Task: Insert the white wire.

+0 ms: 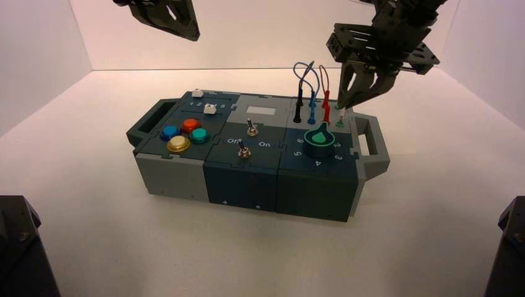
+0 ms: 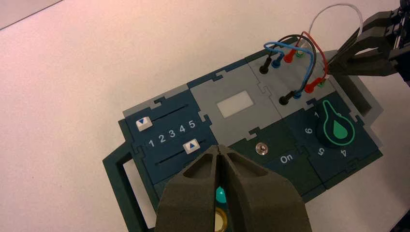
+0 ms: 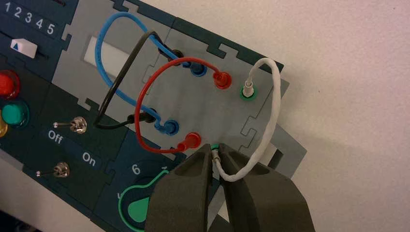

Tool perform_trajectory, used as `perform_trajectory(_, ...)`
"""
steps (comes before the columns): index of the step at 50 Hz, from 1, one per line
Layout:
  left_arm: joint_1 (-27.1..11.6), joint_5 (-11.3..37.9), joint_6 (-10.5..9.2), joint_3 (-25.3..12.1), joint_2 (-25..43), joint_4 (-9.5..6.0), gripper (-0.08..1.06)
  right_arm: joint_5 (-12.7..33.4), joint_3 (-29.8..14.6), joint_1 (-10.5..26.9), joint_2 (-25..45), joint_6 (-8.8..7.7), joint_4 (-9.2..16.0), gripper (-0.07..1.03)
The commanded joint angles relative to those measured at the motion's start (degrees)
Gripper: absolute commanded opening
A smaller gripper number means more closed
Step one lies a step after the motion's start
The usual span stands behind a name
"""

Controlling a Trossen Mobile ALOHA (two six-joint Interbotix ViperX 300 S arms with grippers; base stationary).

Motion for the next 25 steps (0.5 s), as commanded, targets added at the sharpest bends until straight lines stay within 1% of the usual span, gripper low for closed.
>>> perform_trajectory(1, -0.2, -0.3, 0.18, -1.7, -0.6, 0.09, -0.03, 1.0, 0.8, 1.8, 0.5, 0.18, -0.1, -0.02)
perform_trajectory(19, -0.1, -0.3, 0.18, -1.8, -0.6, 0.09, -0.03, 1.7, 1.5, 3.3, 0.3, 0.18, -0.2, -0.02)
perform_trajectory(25, -0.1, -0.3, 0.18, -1.8, -0.7, 0.09, -0.03, 1.7, 2.0, 3.3, 0.4, 0.18, -1.5, -0.02)
